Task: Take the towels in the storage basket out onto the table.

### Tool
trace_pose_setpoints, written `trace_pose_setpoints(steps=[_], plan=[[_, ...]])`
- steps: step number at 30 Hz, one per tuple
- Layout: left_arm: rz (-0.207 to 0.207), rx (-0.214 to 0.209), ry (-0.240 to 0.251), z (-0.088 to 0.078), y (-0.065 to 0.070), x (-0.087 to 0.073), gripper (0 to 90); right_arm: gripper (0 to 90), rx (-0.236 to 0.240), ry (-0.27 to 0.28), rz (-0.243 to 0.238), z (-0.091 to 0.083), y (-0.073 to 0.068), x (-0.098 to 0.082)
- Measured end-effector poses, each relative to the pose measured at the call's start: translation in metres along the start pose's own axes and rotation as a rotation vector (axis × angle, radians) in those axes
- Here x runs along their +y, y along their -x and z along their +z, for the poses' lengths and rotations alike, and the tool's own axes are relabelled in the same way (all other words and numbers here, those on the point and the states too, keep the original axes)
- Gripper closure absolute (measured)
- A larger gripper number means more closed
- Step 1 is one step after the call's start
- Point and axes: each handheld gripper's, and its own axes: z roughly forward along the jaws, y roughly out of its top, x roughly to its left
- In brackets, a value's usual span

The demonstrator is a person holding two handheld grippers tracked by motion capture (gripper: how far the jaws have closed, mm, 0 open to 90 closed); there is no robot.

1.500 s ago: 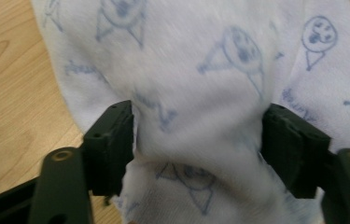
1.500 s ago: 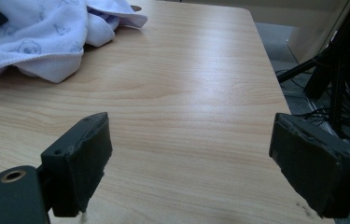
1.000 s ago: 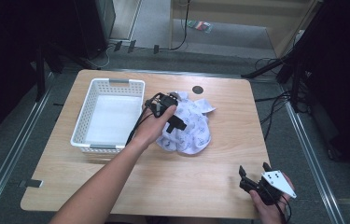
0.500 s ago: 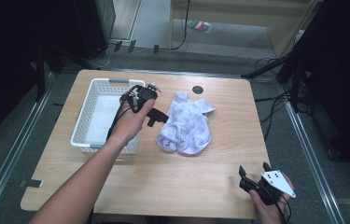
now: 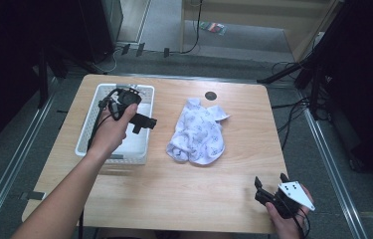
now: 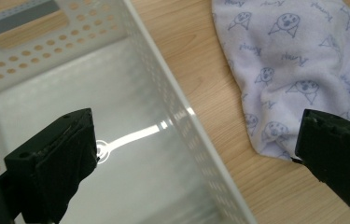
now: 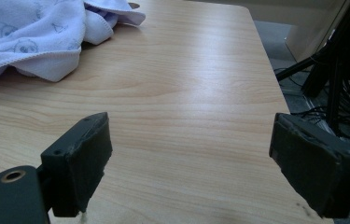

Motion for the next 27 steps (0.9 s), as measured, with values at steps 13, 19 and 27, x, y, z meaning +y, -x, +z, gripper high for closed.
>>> trace_pose_setpoints(steps=[13, 19, 27], plan=[[-0.080, 0.029, 0.063, -0.033, -0.042, -0.038, 0.0, 13.0, -0.003, -0.002, 0.004, 0.000, 0.000, 0.000], [-0.119, 0.047, 0.077, -0.040, -0.061, -0.062, 0.0, 13.0, -0.005, -0.004, 0.002, 0.000, 0.000, 0.000], [-0.169, 0.047, 0.096, -0.044, -0.079, -0.091, 0.0, 13.0, -0.009, -0.006, 0.003, 0.000, -0.001, 0.000]])
